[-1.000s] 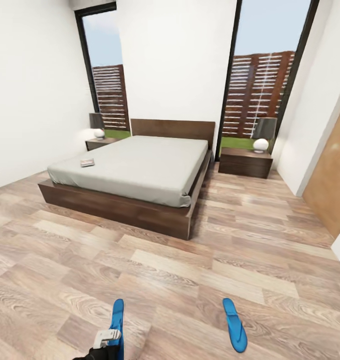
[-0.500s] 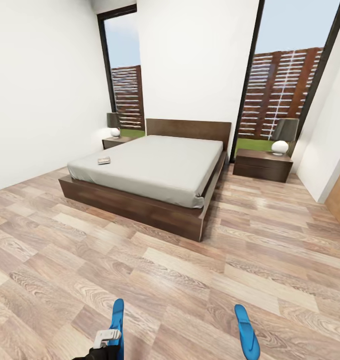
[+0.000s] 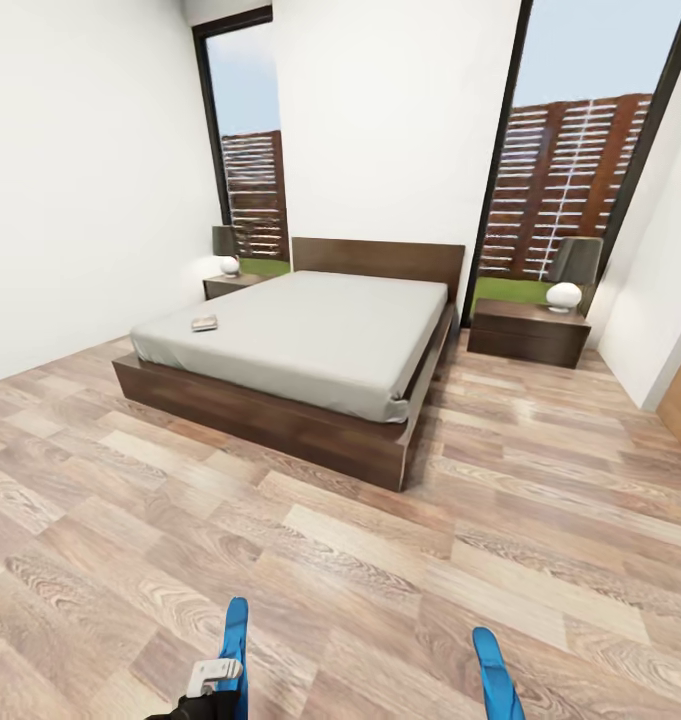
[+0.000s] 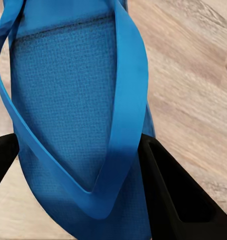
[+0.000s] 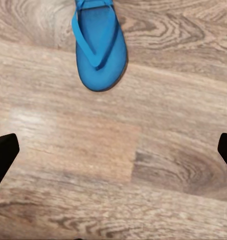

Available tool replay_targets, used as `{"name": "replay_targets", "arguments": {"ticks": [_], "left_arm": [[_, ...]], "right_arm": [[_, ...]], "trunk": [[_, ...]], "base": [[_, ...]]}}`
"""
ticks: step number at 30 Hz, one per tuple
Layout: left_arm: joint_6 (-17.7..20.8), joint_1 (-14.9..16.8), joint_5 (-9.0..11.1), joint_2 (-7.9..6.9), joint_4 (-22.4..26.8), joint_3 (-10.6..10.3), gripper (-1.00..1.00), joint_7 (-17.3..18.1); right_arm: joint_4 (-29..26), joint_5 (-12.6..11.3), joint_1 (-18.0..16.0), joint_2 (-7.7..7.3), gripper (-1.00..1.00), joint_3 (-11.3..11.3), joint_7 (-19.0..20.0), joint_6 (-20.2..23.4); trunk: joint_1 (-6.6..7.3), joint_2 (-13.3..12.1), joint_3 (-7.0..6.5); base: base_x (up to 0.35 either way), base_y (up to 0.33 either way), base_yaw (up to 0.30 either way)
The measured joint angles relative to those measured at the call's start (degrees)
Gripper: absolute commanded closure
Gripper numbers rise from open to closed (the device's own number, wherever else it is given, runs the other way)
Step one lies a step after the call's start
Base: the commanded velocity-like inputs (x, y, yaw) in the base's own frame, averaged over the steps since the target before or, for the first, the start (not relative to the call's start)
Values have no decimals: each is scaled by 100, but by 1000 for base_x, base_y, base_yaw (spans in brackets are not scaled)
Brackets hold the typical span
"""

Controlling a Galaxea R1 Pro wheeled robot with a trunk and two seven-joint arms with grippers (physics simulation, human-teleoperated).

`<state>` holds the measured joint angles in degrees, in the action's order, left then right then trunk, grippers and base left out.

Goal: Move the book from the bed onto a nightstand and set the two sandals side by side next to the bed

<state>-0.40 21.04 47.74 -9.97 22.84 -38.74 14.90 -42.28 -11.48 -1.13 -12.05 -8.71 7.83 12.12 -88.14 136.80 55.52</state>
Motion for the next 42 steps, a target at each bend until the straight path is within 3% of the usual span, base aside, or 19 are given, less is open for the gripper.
{"name": "replay_targets", "arguments": {"ticks": [20, 30, 42], "left_arm": [[-1, 0, 0, 0, 0, 0, 100, -1], [4, 0, 0, 0, 0, 0, 100, -1], [4, 0, 3, 0, 3, 2, 100, -1]], "right_arm": [[0, 0, 0, 1, -100, 0, 0, -1], [0, 0, 0, -1, -100, 0, 0, 0], [0, 0, 0, -1, -100, 0, 0, 0]], "trunk": [[-2, 0, 0], [-1, 0, 0], [-3, 0, 0]], "base": [[95, -48, 0], [281, -1, 0], [18, 0, 0]]}}
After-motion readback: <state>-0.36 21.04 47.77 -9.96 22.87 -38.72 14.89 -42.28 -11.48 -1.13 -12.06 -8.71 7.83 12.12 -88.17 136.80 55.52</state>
